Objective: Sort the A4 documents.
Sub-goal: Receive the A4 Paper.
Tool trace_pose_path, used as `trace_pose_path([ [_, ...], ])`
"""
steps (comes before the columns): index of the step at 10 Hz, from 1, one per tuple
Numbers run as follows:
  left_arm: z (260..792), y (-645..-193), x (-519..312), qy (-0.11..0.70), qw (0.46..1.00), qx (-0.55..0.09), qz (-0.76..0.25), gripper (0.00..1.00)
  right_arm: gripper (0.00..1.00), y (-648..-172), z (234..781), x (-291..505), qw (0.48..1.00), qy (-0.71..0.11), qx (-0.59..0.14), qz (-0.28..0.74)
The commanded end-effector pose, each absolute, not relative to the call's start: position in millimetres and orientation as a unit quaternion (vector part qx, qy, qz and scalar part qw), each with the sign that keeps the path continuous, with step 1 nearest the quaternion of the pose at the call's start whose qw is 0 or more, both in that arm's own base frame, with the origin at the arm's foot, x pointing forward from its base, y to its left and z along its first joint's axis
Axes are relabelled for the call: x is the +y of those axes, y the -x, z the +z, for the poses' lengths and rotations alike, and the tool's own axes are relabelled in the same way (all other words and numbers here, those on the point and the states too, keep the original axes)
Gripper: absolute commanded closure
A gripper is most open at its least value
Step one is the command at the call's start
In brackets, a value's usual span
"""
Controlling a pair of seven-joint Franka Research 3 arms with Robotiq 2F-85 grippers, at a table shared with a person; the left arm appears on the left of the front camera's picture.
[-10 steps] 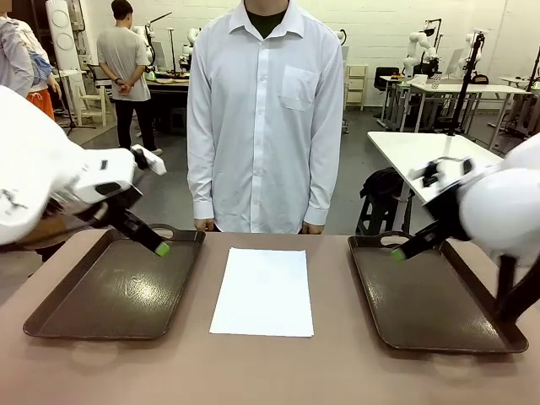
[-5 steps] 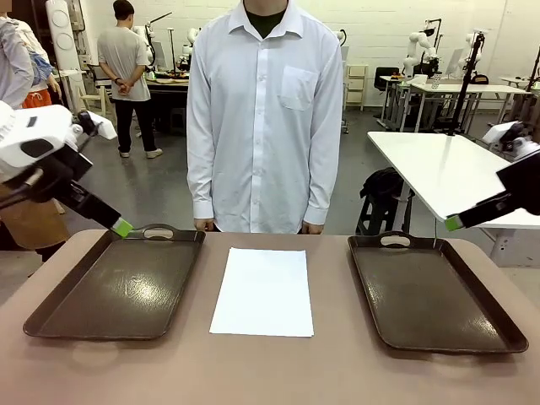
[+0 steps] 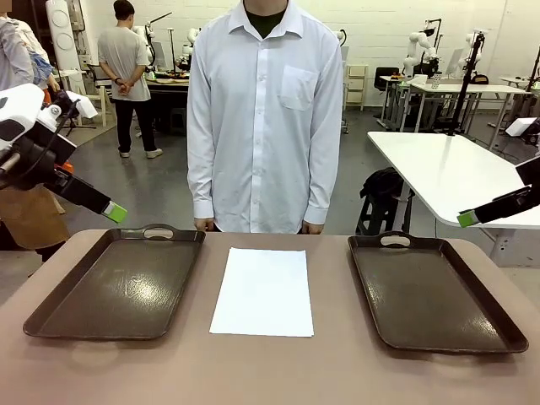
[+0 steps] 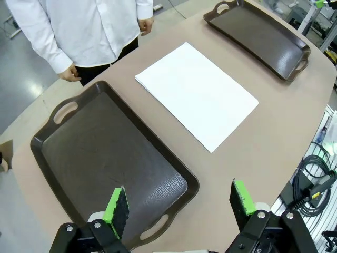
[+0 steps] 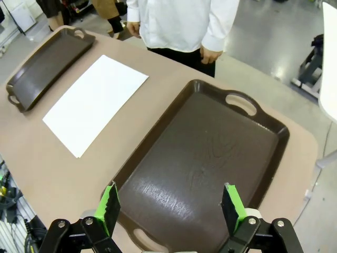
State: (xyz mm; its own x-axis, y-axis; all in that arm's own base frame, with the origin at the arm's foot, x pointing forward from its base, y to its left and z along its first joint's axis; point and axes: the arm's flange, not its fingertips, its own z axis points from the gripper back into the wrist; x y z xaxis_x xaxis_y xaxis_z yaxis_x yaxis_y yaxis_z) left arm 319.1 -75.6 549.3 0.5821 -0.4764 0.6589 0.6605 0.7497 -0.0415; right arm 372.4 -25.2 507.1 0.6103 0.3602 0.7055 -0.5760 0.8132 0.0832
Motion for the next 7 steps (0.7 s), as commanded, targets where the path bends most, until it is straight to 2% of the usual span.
trace_pose_path([
  [1,505.5,-291.0,-78.5,0.139,0.869,-0.341,-0.33,0.0,0.0,-378.4,510.6,-33.7,0.876,-0.176,-0.352,0.28],
  [7,494.6,-302.6,-104.7,0.144,0.877,-0.325,-0.325,0.0,0.0,-380.3,508.6,-35.1,0.881,-0.169,-0.347,0.275],
])
